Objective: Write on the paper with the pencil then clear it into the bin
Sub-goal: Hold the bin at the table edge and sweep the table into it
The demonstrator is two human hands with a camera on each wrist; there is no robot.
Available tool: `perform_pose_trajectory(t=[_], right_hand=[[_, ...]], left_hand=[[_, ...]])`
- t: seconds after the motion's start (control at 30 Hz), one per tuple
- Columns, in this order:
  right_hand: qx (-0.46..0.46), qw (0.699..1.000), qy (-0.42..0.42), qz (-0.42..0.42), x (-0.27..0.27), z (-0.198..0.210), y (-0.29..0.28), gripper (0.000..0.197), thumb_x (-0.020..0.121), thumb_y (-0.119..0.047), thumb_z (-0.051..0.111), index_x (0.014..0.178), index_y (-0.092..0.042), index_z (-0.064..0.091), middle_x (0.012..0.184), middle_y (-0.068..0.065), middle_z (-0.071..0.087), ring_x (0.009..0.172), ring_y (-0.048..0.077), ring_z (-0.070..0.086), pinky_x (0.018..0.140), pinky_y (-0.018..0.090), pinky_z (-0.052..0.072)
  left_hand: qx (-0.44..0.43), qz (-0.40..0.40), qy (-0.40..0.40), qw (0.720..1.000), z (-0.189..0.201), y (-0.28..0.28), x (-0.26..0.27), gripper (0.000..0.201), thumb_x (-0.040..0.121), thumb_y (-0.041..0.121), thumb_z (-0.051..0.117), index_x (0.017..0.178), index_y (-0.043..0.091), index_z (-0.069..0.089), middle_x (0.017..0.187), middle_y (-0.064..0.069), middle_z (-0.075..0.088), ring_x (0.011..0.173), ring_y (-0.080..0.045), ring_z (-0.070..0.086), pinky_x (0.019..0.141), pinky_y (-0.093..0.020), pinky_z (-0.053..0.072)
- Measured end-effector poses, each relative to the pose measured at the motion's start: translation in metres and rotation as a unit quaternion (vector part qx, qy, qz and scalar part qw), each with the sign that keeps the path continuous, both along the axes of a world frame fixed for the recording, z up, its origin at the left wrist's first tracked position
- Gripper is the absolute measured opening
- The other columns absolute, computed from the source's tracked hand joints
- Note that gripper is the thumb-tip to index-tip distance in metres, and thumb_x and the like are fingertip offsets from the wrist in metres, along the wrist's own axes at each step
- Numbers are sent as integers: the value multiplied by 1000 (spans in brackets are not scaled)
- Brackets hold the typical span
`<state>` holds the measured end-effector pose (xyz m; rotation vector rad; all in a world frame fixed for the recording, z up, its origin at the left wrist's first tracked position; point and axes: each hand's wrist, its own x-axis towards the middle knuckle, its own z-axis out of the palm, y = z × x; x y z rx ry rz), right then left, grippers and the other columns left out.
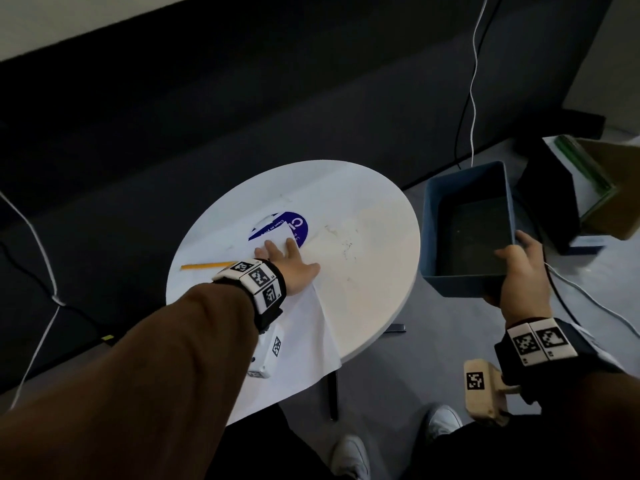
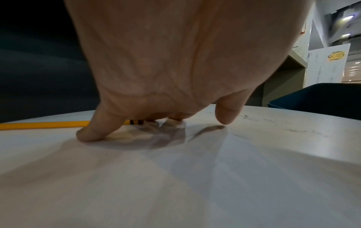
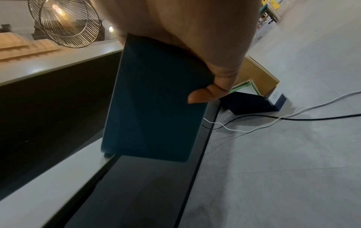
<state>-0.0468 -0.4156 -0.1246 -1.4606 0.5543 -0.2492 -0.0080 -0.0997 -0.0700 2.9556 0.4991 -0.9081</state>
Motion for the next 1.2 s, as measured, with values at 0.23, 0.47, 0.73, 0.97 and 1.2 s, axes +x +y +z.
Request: perform_pose_trajectory(t=[0.23,0.47,0.73,0.97,1.2], right_hand=[[1,1000,0,-5,1,-4,-2,52,99,-26,48,149,-31,38,131,3,42,100,23,50,66,35,47],[-18,1000,1,5,-3,-6,-3,51,100,-27,49,149,-31,37,128,3,41,92,16,50,65,37,49],[-31,999,13,24,-4,-10,-6,49,99,-24,49,146,-31,40,127,4,43,90,17,49,67,40,51],[-2,998,42,48,-14,-16,-8,52,91,-33,50,143,-34,45,130,6,48,94,21,53,70,41,52],[24,993,97,68,-26,-25,-10,47,89,-39,49,135,-36,48,126,9,53,101,31,56,71,43,52]], left_hand=[[-30,-19,8,999,8,5,3,77,101,59,23,157,22,-14,162,-19,-21,150,-36,-19,121,-56,-1],[-77,-69,-7,995,16,5,19,68,106,49,23,158,24,-13,163,-12,-24,150,-32,-22,122,-47,-6],[-66,-85,-24,994,12,11,25,67,105,49,21,159,24,-10,164,-9,-22,151,-27,-20,118,-54,-6],[-90,-103,-67,988,22,-2,22,57,108,29,16,160,17,-4,165,-12,-19,152,-27,-18,121,-55,-5],[-296,-114,-190,929,33,-44,11,52,110,31,29,158,15,18,166,-2,12,153,-19,8,122,-33,7]])
